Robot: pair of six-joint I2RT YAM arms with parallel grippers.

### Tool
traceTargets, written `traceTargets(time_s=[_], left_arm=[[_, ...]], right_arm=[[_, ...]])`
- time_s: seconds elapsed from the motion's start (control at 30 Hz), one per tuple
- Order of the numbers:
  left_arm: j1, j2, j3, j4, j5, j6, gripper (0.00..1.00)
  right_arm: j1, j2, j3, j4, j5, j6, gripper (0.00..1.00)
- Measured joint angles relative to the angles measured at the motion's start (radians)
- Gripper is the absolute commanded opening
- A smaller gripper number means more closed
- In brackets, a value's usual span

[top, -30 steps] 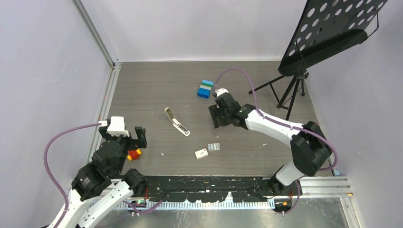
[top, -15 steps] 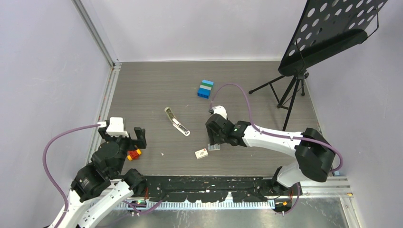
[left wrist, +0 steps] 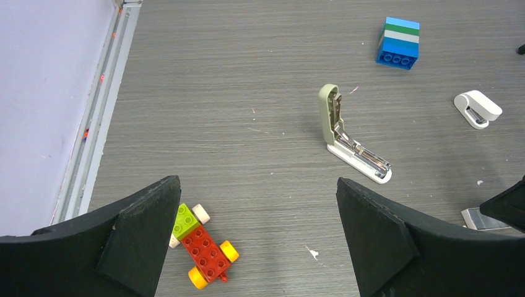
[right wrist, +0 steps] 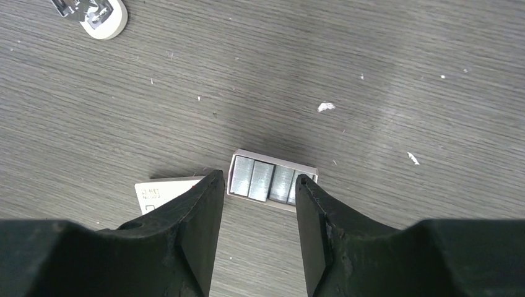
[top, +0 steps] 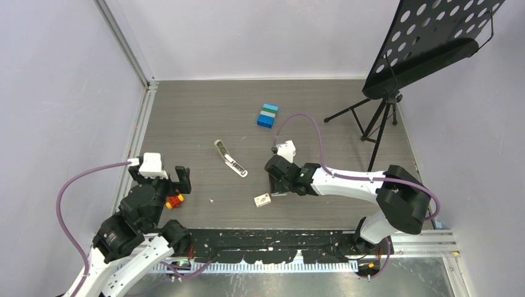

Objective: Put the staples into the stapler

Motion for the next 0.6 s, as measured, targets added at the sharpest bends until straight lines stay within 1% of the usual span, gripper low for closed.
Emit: traceTargets(time_s=[0.23,0.4,0.6], left_arm=[[0.0,0.0,-0.004,0.002,0.0,0.0,1.0],[0.0,0.0,-0.005,0.002,0.0,0.0,1.0],[0.0,0.0,-0.006,0.004,0.001,0.0,1.0]], right_arm=[[0.004,0.044,0.0,0.019,-0.002,0.024,0.49],[0.006,0.063,0.0,0.034,-0.009,0.033,0.46],[0.008,0.089,0.0,0.046,-0.016,0.036,0.44]])
